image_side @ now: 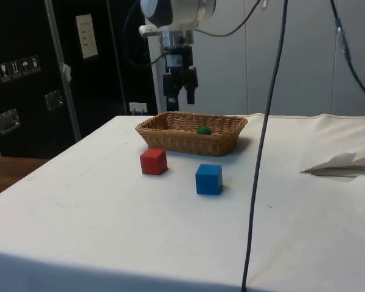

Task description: Place all non-red objects into the basket.

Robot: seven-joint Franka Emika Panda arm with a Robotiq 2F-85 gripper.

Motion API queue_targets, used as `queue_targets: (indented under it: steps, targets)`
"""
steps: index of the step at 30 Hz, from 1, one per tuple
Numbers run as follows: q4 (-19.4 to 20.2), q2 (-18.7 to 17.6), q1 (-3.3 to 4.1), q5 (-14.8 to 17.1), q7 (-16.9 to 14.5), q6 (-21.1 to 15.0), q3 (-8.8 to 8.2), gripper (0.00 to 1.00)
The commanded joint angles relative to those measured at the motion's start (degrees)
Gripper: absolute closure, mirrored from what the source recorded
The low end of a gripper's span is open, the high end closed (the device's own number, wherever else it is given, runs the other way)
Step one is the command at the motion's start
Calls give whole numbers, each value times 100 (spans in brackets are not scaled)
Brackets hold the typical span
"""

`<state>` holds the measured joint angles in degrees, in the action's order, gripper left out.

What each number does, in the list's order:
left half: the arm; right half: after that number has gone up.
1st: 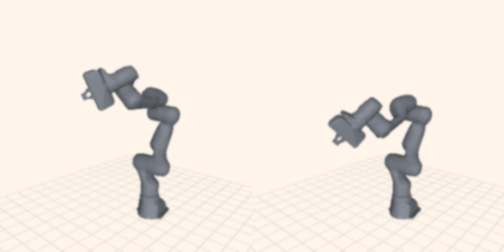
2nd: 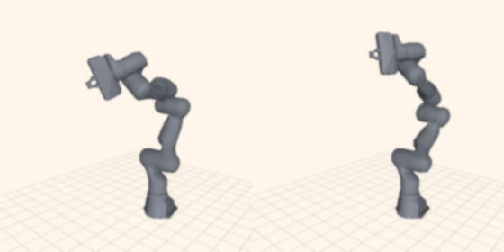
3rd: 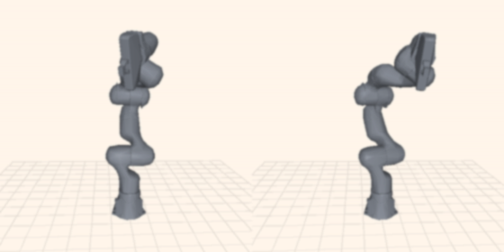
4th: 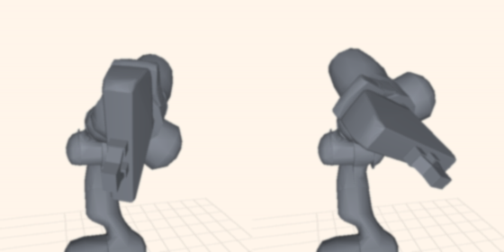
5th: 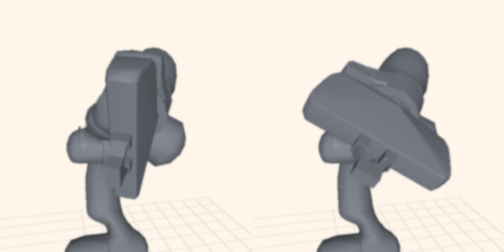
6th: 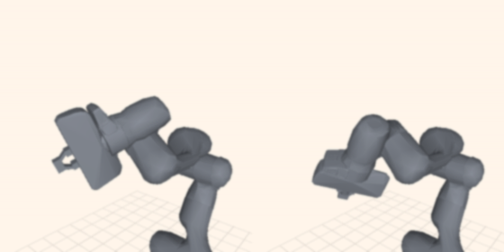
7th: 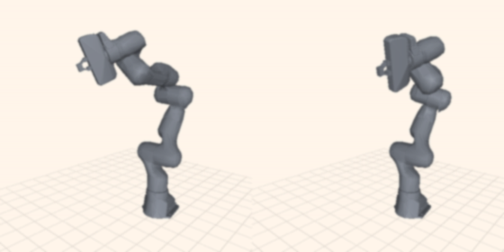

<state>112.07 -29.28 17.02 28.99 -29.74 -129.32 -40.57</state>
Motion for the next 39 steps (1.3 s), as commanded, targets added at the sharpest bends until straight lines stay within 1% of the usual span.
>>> queue_targets:
  steps: [1, 3, 4, 5, 6, 7, 11, 12, 13, 15, 16, 21, 22, 23, 24, 25, 26, 29, 30, 31, 32, 36, 37, 38, 39]
  targets:
    - [126, 172, 86, -132, 86, 23, -86, 0]
    - [223, 338, 115, -229, 132, 40, -97, 0]
    - [143, 241, 29, -132, 57, 46, -23, 0]
    - [269, 418, 126, -286, 160, 40, -97, 0]
    - [321, 498, 138, -344, 195, 46, -97, 0]
    - [424, 670, 160, -470, 275, 52, -92, 0]
    - [625, 1014, 206, -722, 441, 69, -74, 0]
    - [579, 957, 138, -636, 367, 74, -23, 0]
    - [676, 1106, 218, -785, 481, 80, -74, 0]
    - [762, 1272, 235, -900, 567, 97, -63, 0]
    - [848, 1444, 258, -1026, 659, 120, -52, 0]
    - [1037, 1845, 269, -1335, 900, 189, 17, 0]
    - [1014, 1822, 223, -1261, 825, 212, 52, 0]
    - [1112, 2005, 286, -1461, 1008, 212, 46, 0]
    - [1146, 2080, 286, -1518, 1060, 223, 69, 0]
    - [1146, 2080, 286, -1518, 1060, 223, 69, 0]
    - [1215, 2235, 286, -1639, 1169, 246, 115, 0]
    - [1312, 2452, 286, -1799, 1324, 292, 189, 0]
    - [1301, 2435, 246, -1719, 1243, 315, 212, 0]
    - [1341, 2532, 292, -1862, 1387, 309, 218, 0]
    - [1398, 2664, 286, -1960, 1490, 344, 281, 0]
    - [1513, 2916, 275, -2131, 1690, 407, 413, 0]
    - [1570, 3037, 275, -2212, 1793, 441, 481, 0]
    - [1536, 2979, 252, -2103, 1673, 447, 464, 0]
    - [1593, 3094, 275, -2246, 1839, 453, 516, 0]
